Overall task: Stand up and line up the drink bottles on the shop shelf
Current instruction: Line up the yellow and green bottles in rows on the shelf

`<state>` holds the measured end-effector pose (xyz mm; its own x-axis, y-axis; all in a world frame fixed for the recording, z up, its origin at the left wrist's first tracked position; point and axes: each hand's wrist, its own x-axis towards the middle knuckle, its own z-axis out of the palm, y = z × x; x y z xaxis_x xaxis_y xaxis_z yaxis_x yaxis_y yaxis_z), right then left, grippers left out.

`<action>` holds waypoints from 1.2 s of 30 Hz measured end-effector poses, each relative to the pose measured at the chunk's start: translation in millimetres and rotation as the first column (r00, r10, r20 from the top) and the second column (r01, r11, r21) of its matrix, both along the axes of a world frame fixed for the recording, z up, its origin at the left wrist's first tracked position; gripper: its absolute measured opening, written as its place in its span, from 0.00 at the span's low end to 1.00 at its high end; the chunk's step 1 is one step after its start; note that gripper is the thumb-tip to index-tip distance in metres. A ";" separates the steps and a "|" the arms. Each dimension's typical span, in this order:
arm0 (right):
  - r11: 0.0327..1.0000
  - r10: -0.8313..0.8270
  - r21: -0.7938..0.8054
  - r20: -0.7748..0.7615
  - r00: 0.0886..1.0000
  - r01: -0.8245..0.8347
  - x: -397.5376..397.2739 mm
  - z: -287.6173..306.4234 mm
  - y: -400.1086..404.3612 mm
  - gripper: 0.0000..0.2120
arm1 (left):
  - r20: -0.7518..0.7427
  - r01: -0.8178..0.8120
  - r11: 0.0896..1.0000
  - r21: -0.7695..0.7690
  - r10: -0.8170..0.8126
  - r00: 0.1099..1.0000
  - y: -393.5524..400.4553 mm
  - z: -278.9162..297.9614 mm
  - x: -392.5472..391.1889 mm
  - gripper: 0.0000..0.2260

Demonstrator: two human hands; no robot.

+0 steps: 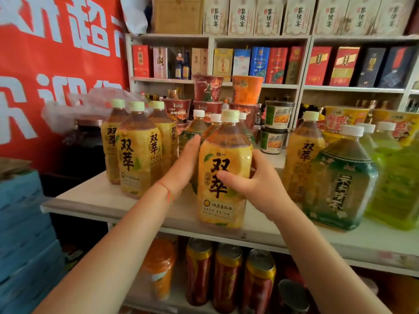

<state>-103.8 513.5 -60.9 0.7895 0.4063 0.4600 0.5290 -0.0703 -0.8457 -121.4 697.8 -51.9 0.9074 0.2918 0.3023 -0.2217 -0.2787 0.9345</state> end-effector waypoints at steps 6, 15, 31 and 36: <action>0.968 -0.239 -0.039 0.167 0.957 0.249 -21.5 -3.1 50.7 0.27 | 0.552 -0.380 0.916 0.132 0.250 0.796 23.4 2.7 -45.0 0.14; 0.895 -0.311 -0.131 0.500 0.808 0.426 -41.2 -21.8 122.4 0.25 | 0.657 -0.480 0.763 0.433 0.099 0.748 55.4 -0.4 -58.1 0.19; 0.829 -0.472 -0.299 0.079 0.878 0.473 8.7 5.4 87.0 0.55 | 0.816 -0.591 0.678 0.437 -0.021 0.578 12.0 -16.1 -73.2 0.12; 0.771 -0.514 -0.330 0.181 0.838 0.544 13.3 4.1 43.1 0.54 | 0.660 -0.409 0.754 0.515 -0.045 0.750 -32.1 -16.9 -56.5 0.15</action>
